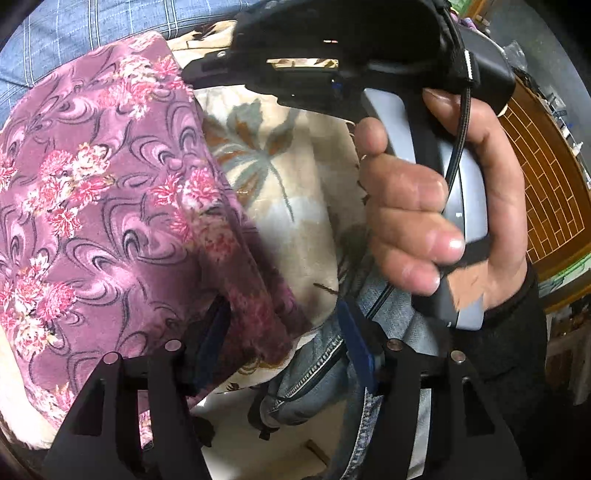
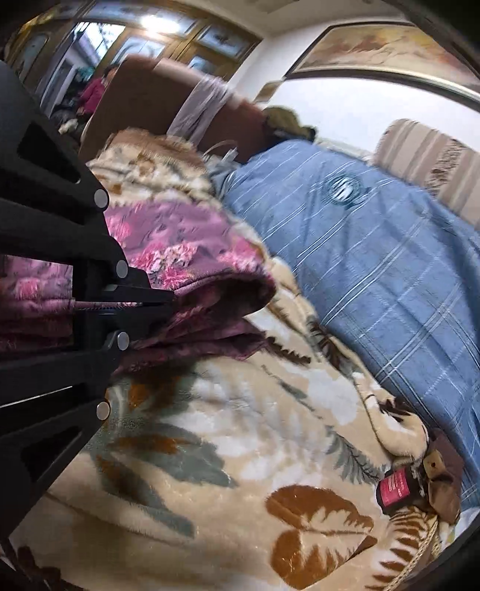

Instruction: Fold small clothes

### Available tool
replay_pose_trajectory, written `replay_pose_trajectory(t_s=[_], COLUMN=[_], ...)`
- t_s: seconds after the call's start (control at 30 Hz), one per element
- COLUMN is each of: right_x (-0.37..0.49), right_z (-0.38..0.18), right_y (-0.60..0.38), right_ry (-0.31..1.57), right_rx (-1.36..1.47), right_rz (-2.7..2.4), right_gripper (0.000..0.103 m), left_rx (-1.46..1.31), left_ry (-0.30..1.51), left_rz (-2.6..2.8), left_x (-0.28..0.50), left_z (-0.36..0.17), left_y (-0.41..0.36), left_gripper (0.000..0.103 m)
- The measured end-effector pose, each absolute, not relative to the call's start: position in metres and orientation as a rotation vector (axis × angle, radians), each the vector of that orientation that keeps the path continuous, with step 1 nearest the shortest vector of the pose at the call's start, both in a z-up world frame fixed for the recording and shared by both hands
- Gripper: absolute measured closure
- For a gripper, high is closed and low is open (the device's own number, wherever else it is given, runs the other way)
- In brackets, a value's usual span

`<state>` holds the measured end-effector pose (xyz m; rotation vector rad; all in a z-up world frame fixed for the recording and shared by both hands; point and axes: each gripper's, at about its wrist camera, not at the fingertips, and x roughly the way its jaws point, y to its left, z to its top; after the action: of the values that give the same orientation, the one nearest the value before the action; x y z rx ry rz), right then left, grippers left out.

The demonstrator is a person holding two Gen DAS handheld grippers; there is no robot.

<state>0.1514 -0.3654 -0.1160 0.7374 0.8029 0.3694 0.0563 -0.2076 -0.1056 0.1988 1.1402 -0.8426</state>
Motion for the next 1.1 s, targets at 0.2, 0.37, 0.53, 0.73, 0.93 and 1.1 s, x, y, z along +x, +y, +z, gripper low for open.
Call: replay_pose_trajectory(t_s=[0.2,0.37,0.53,0.73,0.93,1.1], right_x=[0.147,0.144,0.116,0.118,0.129,0.109], right_z=[-0.108,-0.104,-0.099,-0.119,-0.140,-0.089], right_y=[-0.367,-0.363,-0.330,-0.330,-0.318,-0.336], right_ry=[0.774,0.785,0.788,0.883,1.006,0.830], right_rx=[0.696,0.699,0.611,0.586,0.471,0.539], right_rz=[0.350,0.332,0.362,0.238,0.157,0.238], right_gripper=[0.102,0.083,0.046,0.099,0.087,0.035], left_rx=[0.137,-0.030,-0.169,-0.232,-0.244,-0.365], left_ry=[1.091,1.053,1.096,1.166,1.185,1.146], left_rz=[-0.803,-0.643,-0.461,-0.429,-0.461,-0.505], left_x=[0.057,0.073,0.099,0.103,0.101,0.128], left_z=[-0.076,-0.062,-0.089,-0.123,-0.123,-0.100], left_y=[-0.165,-0.096,-0.040,-0.026,-0.034,-0.013], left_gripper=[0.044,0.042,0.040,0.040,0.040,0.037])
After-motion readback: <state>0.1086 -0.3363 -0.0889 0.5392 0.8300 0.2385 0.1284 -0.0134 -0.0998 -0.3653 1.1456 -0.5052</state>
